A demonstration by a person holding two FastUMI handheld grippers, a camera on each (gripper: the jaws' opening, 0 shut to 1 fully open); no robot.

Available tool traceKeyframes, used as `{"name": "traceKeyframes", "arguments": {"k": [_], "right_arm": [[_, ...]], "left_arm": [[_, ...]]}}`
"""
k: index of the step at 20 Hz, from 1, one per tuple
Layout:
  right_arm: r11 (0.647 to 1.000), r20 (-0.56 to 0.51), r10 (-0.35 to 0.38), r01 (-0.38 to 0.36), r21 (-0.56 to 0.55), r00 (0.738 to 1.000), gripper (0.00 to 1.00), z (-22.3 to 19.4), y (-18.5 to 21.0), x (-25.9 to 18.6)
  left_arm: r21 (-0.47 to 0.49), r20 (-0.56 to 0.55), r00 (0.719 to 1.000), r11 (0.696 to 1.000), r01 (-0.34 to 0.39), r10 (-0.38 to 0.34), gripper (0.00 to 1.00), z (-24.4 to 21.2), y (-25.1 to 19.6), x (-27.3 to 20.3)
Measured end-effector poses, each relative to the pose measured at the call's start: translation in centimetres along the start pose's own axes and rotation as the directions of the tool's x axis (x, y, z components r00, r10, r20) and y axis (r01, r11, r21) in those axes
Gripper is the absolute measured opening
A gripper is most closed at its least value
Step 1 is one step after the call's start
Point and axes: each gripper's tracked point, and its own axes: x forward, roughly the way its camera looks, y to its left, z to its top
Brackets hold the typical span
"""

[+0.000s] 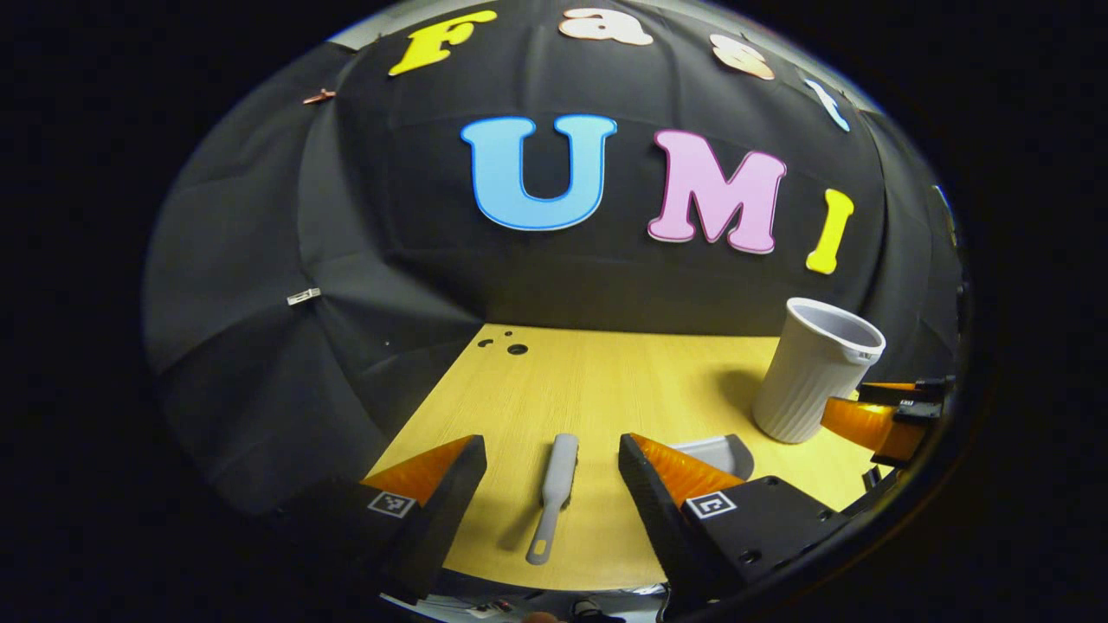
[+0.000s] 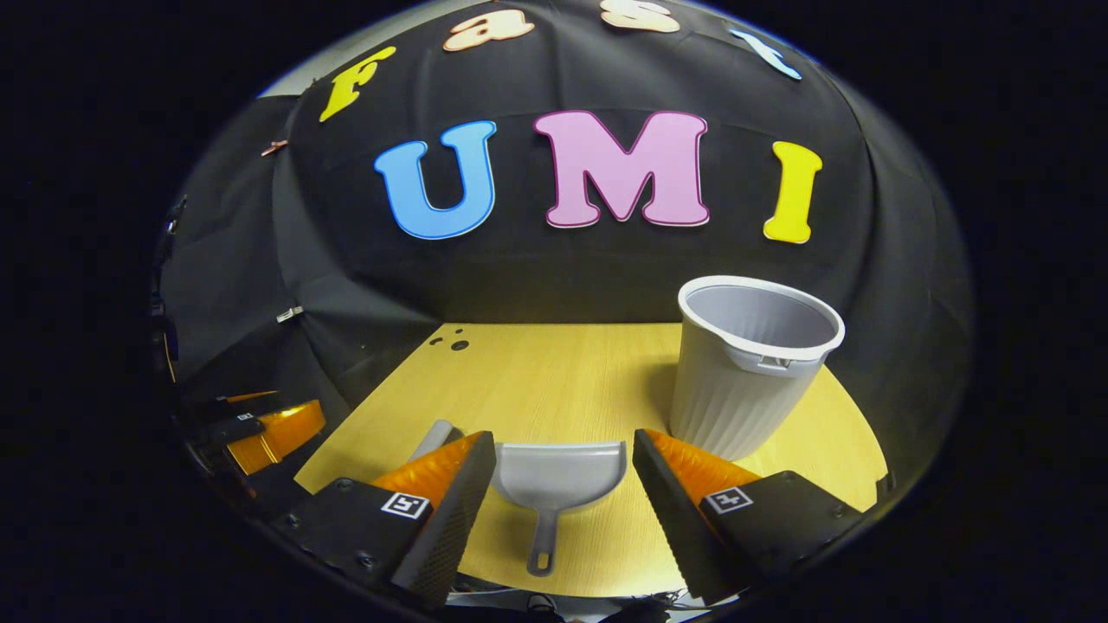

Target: Pick up the small broom and dustpan from the desktop, sweep the trash into the dustpan with the broom, and then empty the trash into the garbage bin.

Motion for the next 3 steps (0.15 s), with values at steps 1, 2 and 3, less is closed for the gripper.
{"name": "traceKeyframes", "arguments": {"k": [1, 2, 3], "right_arm": [[1.000, 0.007, 0.002, -0.002, -0.005, 1.000, 0.99, -0.19, 0.09, -0.42], [1.000, 0.006, 0.004, -0.004, -0.009, 1.000, 0.99, -0.59, 0.08, -0.79], [1.000, 0.001, 0.003, -0.003, -0.015, 1.000, 0.99, -1.00, 0.06, -1.21]], "left_arm": [[-0.005, 0.021, 1.000, 1.000, 0.001, -0.001, 0.97, 0.42, 0.04, 0.04], [-0.003, 0.043, 0.999, 1.000, -0.003, 0.003, 0.97, 0.83, -0.01, -0.20], [0.004, 0.067, 0.998, 1.000, -0.004, 0.004, 0.97, 1.05, -0.27, -0.60]]}}
